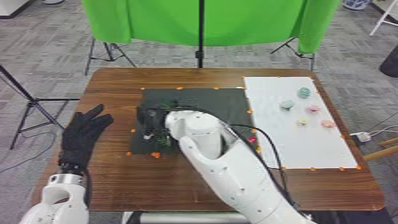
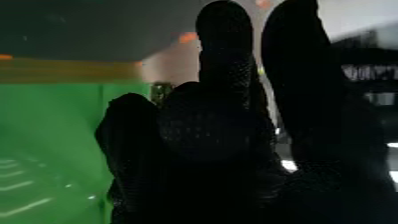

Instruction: Arrange flowers

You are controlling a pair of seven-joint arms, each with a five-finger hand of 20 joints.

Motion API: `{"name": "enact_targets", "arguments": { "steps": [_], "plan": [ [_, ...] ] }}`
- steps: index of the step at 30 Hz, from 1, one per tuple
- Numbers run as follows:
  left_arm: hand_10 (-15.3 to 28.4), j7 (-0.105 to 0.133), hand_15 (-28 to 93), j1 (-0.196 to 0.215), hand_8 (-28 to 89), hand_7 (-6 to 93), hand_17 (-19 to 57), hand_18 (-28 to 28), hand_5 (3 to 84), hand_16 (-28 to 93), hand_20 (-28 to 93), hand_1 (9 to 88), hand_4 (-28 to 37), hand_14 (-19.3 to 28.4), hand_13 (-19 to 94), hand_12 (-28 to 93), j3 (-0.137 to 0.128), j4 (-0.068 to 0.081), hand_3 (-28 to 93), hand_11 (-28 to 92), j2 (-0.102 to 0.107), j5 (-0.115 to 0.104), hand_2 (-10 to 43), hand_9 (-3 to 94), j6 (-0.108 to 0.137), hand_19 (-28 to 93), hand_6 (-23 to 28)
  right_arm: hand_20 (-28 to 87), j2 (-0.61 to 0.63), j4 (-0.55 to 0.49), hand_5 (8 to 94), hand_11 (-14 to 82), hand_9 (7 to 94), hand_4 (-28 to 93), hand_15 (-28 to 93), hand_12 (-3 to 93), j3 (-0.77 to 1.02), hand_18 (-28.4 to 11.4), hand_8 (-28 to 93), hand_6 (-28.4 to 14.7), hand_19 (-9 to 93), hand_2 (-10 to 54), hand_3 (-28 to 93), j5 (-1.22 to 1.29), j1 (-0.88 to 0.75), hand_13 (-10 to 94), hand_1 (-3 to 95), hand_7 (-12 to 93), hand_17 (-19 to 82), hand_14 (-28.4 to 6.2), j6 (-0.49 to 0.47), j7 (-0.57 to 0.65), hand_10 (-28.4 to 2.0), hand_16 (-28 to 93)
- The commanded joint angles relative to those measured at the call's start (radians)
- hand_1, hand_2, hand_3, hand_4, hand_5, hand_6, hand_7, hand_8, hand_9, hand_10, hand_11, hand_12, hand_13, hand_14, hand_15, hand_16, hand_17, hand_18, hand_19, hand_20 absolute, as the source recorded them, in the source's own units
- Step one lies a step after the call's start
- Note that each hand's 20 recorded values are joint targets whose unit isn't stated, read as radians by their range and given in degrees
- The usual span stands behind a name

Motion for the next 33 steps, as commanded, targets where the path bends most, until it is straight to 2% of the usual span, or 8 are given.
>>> {"name": "enact_targets", "arguments": {
  "steps": [1, 5, 7, 10, 13, 14, 20, 33],
  "plan": [
    [15.2, -0.023, 13, 0.020, -6, 7.1, 6.4, 12.6, 44.4, 3, 18, 17.5, -28.2, 17.2, 34, 12, -0.010, 0.005, 67, 18, -0.012, 0.007, -3.7, 44.4, -0.020, 3, 7.1, 55, 0.189, -0.248, 57.7, 33.9, 80.4, -3, 62, 28.6, 0.050, -10.3, -8, 0.6, 93, -9.5, 37, 0.284, 0.083, 88, 58.8, 14, 64, -1.6, 0.074, 0.166, -11.8, 37],
    [14.7, -0.028, 12, 0.034, -5, 5.7, 6.4, 12.5, 43.5, 4, 18, 18.1, -28.1, 16.8, 34, 13, -0.022, -0.002, 67, 16, -0.016, 0.010, -3.3, 43.8, -0.021, 2, 6.6, 55, 0.346, -0.378, 60.9, 33.0, 79.4, -6, 63, 27.7, 0.174, -11.2, -8, 1.5, 93, -9.5, 45, 0.351, 0.036, 85, 53.0, 16, 62, -2.5, 0.141, 0.246, -12.2, 36],
    [14.5, -0.031, 11, 0.039, -5, 5.4, 6.4, 12.5, 43.2, 4, 18, 18.1, -28.1, 16.8, 34, 14, -0.028, -0.002, 67, 16, -0.013, 0.007, -3.2, 43.6, -0.021, 2, 6.6, 55, 0.417, -0.424, 62.9, 31.1, 79.2, -8, 62, 27.1, 0.248, -11.9, -1, 1.6, 93, -9.5, 47, 0.380, -0.010, 84, 51.9, 16, 60, -3.1, 0.160, 0.305, -12.5, 35],
    [14.4, -0.034, 11, 0.054, -5, 5.1, 6.4, 12.5, 43.0, 5, 18, 18.1, -27.9, 16.8, 34, 14, -0.037, -0.006, 67, 16, -0.022, 0.006, -3.1, 43.6, -0.015, 2, 6.4, 55, 0.483, -0.440, 67.9, 28.7, 79.2, -9, 61, 26.3, 0.335, -12.2, 5, 1.7, 93, -9.5, 46, 0.417, -0.052, 84, 51.5, 17, 59, -4.1, 0.156, 0.360, -12.7, 35],
    [14.3, -0.037, 11, 0.052, -5, 4.7, 6.4, 12.5, 42.8, 5, 18, 18.1, -27.6, 16.8, 34, 14, -0.036, -0.007, 66, 15, -0.025, 0.009, -3.0, 43.6, -0.019, 2, 6.4, 55, 0.535, -0.496, 71.0, 25.3, 79.4, -8, 61, 25.2, 0.488, -12.4, 7, 1.8, 93, -9.5, 46, 0.352, -0.221, 84, 51.6, 16, 59, -4.6, 0.088, 0.376, -13.2, 35],
    [14.3, -0.035, 11, 0.051, -5, 4.6, 6.4, 12.5, 42.8, 5, 18, 18.1, -27.5, 16.8, 34, 14, -0.035, -0.007, 66, 15, -0.027, 0.009, -3.0, 43.5, -0.021, 2, 6.4, 55, 0.548, -0.460, 71.1, 24.3, 79.2, -8, 61, 25.0, 0.476, -12.4, 7, 1.9, 93, -9.5, 47, 0.329, -0.223, 84, 50.8, 16, 59, -4.6, 0.114, 0.399, -13.3, 35],
    [14.3, -0.032, 10, 0.060, -4, 4.3, 6.4, 12.5, 42.7, 5, 18, 18.4, -27.0, 16.7, 34, 14, -0.038, -0.013, 66, 15, -0.036, 0.012, -2.9, 43.4, -0.021, 2, 6.3, 55, 0.551, -0.415, 67.1, 19.7, 76.7, -11, 60, 23.8, 0.613, -12.6, -3, 2.3, 93, -9.5, 56, 0.316, -0.337, 83, 43.3, 14, 59, -5.2, -0.013, 0.470, -14.9, 35],
    [14.3, -0.051, 10, 0.044, -4, 4.1, 6.4, 12.4, 42.7, 6, 18, 19.0, -26.3, 16.6, 34, 15, -0.030, -0.005, 65, 14, -0.039, 0.017, -2.9, 43.4, -0.035, 2, 6.3, 54, 0.529, -0.309, 65.1, 18.7, 76.6, -11, 61, 22.5, 0.670, -12.9, -9, 2.3, 93, -9.5, 58, 0.264, -0.426, 84, 39.6, 14, 59, -5.3, 0.014, 0.486, -14.9, 34]
  ]
}}
